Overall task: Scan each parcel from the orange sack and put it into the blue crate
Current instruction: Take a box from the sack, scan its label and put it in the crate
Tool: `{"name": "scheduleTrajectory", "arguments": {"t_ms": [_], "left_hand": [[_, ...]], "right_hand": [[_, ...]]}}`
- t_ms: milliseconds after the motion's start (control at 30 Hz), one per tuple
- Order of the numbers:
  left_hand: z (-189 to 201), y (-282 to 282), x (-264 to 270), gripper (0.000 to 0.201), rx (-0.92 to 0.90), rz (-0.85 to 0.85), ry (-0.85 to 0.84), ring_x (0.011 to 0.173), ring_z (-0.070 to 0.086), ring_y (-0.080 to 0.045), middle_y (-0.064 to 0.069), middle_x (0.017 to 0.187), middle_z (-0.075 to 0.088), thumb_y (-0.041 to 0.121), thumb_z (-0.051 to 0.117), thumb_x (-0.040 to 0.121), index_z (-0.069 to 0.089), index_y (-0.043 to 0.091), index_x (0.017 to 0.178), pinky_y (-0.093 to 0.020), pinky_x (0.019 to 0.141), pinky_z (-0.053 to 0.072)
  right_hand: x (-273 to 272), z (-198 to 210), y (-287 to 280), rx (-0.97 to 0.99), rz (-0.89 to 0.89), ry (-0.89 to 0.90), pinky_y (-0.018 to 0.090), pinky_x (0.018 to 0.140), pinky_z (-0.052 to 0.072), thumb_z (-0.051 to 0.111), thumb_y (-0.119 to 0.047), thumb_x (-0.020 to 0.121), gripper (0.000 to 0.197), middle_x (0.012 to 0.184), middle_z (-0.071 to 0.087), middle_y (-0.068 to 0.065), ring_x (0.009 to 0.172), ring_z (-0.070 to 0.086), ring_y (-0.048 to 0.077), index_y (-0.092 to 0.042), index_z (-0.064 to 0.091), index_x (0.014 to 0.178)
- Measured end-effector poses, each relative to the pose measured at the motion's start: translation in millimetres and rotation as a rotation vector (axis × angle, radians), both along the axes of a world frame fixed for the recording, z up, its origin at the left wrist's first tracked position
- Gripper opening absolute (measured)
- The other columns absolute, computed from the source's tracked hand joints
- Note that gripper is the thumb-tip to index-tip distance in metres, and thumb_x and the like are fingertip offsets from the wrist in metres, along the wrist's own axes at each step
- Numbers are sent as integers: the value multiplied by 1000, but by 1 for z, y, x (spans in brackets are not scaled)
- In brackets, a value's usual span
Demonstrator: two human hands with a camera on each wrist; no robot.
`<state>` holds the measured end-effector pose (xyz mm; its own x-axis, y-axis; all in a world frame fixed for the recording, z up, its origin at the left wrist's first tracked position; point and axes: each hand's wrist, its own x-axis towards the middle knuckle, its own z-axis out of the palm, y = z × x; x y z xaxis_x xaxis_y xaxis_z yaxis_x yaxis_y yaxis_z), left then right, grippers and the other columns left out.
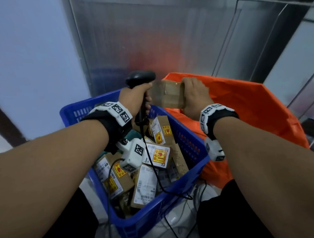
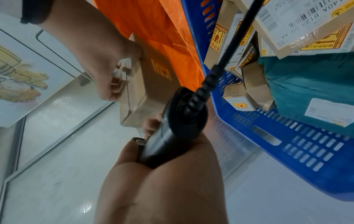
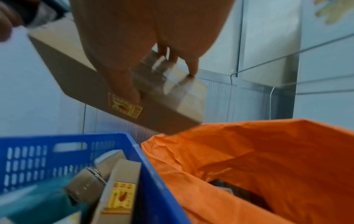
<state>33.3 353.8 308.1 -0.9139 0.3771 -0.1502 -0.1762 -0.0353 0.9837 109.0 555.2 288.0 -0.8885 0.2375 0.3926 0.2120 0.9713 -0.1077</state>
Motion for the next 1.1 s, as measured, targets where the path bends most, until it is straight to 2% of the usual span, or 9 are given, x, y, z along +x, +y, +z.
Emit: {"name": "scheduleTrajectory", "arguments": {"t_ms": [67, 133, 200, 367, 533, 633, 767, 900, 1100], "left_hand": [[3, -5, 1, 32, 23, 7, -19, 43, 51, -18, -4, 56, 60, 31, 72, 90, 60, 11, 69, -26, 46, 45], [5, -6, 3, 32, 24, -29, -48, 44, 50, -19, -5, 56, 59, 32, 72, 90, 59, 11, 69, -25, 46, 45], [7, -6, 3, 33, 14, -82, -72, 45, 48, -19, -5, 59, 57, 33, 71, 91, 58, 12, 69, -23, 45, 43], [9, -8, 5, 33, -7, -155, -77, 47, 49, -16, -2, 62, 56, 37, 70, 90, 58, 17, 67, -24, 48, 45], [16, -9, 7, 34, -51, -240, -125, 49, 48, -13, 1, 61, 52, 38, 65, 94, 53, 18, 69, -25, 51, 44], [19, -9, 8, 35, -87, -293, -148, 49, 47, -13, 3, 59, 51, 39, 63, 95, 51, 18, 70, -23, 50, 43], [20, -10, 8, 35, -103, -316, -143, 47, 48, -13, 3, 58, 52, 39, 64, 94, 52, 18, 69, -22, 47, 44], [22, -11, 8, 34, -95, -314, -149, 46, 48, -12, 3, 58, 52, 38, 64, 94, 52, 18, 69, -21, 46, 45], [25, -10, 7, 35, -80, -307, -141, 44, 48, -12, 2, 58, 51, 37, 64, 94, 51, 18, 69, -21, 45, 45]], "right_hand": [[4, 3, 8, 145, 82, 48, 48, 107, 36, 73, -3, 65, 78, 130, 46, 14, 120, 45, 35, -12, 36, 133], [8, 6, 15, 201, 140, 95, 52, 113, 33, 73, 3, 66, 81, 137, 42, 20, 127, 41, 38, -6, 37, 137], [10, 8, 21, 276, 187, 90, 55, 114, 33, 76, 4, 67, 83, 143, 37, 23, 132, 39, 40, -6, 35, 138], [13, 14, 19, 326, 268, 5, 54, 115, 35, 80, 7, 67, 92, 153, 29, 21, 144, 33, 38, -14, 30, 143], [19, 15, 20, 382, 268, -32, 55, 117, 32, 77, -3, 75, 86, 156, 32, 19, 147, 28, 36, -14, 30, 146], [23, 15, 26, 419, 259, -53, 55, 117, 30, 77, -4, 76, 87, 157, 32, 18, 148, 27, 35, -15, 28, 147], [31, 16, 35, 483, 253, -68, 53, 119, 28, 77, -5, 75, 87, 158, 31, 17, 149, 26, 34, -14, 31, 149], [34, 15, 39, 592, 284, -73, 50, 119, 29, 81, -15, 76, 87, 157, 34, 16, 147, 30, 34, -14, 32, 148], [34, 13, 38, 671, 336, -144, 49, 120, 22, 80, -21, 77, 89, 160, 29, 15, 149, 26, 32, -19, 31, 151]]}}
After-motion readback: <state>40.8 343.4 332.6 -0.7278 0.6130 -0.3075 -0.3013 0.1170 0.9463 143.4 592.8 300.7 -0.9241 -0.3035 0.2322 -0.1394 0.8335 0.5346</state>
